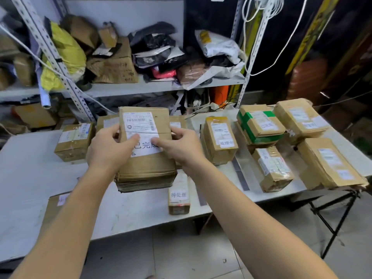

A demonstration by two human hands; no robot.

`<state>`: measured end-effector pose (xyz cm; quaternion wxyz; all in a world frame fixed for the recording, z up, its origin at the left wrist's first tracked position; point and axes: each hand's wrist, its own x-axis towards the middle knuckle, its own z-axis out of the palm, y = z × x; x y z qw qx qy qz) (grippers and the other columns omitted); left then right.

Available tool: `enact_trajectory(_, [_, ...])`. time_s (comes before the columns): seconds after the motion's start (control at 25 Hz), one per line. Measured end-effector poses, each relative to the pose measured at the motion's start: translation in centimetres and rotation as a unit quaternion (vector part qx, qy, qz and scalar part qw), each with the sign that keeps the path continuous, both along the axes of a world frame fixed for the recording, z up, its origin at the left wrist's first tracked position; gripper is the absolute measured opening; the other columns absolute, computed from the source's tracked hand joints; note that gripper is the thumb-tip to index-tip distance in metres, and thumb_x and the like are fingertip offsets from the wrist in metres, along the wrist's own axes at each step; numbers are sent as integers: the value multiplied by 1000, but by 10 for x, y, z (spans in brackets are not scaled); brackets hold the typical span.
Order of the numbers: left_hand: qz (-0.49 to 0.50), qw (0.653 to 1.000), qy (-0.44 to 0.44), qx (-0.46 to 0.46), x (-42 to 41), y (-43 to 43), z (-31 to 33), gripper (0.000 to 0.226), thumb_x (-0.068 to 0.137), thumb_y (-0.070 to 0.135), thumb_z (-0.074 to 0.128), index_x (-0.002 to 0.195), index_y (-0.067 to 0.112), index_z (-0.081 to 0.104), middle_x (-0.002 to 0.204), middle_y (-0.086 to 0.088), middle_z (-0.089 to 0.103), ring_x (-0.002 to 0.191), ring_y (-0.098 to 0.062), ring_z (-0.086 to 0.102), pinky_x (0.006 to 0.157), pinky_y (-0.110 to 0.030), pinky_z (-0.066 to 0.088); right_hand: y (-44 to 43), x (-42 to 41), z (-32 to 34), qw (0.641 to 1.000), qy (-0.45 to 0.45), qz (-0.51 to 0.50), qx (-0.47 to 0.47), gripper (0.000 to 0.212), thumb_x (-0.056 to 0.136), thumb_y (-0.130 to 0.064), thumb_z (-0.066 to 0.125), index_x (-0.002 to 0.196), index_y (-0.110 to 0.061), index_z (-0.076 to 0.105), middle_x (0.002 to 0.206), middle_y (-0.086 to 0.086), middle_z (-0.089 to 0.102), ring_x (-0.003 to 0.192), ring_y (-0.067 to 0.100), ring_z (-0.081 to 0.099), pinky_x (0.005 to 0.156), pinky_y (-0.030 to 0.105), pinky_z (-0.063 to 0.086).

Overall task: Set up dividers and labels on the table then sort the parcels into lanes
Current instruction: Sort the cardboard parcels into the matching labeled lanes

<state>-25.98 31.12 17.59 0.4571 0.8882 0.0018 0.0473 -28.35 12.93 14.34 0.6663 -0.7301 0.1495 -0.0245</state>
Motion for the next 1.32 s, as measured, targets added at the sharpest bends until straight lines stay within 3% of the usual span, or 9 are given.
enact_trajectory(0.16, [-52,999,-4,3,8,-55,24,15,71,60,66,86,58,65,94,19,73,92,-16,71,82,-48,59,-51,-11,23,997,-20,-65,-23,56,53,-52,88,105,-33,80,95,-15,79,95,11,76,90,44,60])
enact_trajectory(0.32, [-104,994,-12,-12,25,-111,25,31,75,58,65,103,45,70,95,18,73,92,-15,69,82,-46,58,-99,-27,44,992,-20,-117,-33,27,70,-33,91,94,-36,79,95,-14,80,93,5,75,89,41,62])
enact_trajectory(0.4, [-135,990,-1,-37,31,-137,17,33,74,57,66,103,41,72,91,18,74,88,-13,70,78,-43,59,-121,-34,50,988,-5,-143,-54,27,71,-35,91,93,-40,77,94,-16,79,93,4,74,87,38,62])
enact_trajectory(0.56, [-181,983,10,-41,31,-193,2,41,70,64,62,104,42,70,91,18,73,86,-14,70,75,-43,59,-170,-51,49,983,23,-175,-52,37,73,-30,92,107,-28,79,94,-13,80,87,2,75,80,31,63])
enact_trajectory(0.72, [-194,980,0,39,11,-247,4,43,76,64,58,111,41,69,98,14,71,89,-17,66,76,-39,57,-221,-73,36,978,21,-203,-37,43,72,-24,93,112,-19,78,96,-9,80,84,0,75,71,23,61])
enact_trajectory(0.84, [-201,978,7,62,-7,-292,-2,40,83,59,62,115,38,70,104,11,70,96,-20,64,79,-36,54,-270,-88,20,978,30,-203,-39,55,63,-35,97,112,-19,78,98,-8,80,93,6,76,86,36,63])
enact_trajectory(0.96, [-185,981,29,57,-28,-338,-18,38,84,58,65,116,39,70,103,15,69,99,-18,65,81,-36,53,-325,-103,4,983,39,-173,-42,35,65,-35,97,94,-29,78,95,-12,80,94,6,75,87,38,62])
enact_trajectory(1.2, [-132,986,104,-15,-72,-422,-55,25,69,61,67,92,51,67,92,20,74,89,-10,71,79,-43,60,-423,-119,-26,989,82,-113,-38,58,65,-33,97,118,-20,76,101,-8,80,95,10,76,87,40,63])
enact_trajectory(1.32, [-101,987,128,-3,-86,-449,-69,30,75,55,72,102,43,70,96,19,75,90,-9,71,79,-42,61,-452,-122,-40,990,104,-91,-21,55,67,-25,97,117,-17,76,100,-5,80,91,11,77,85,39,64])
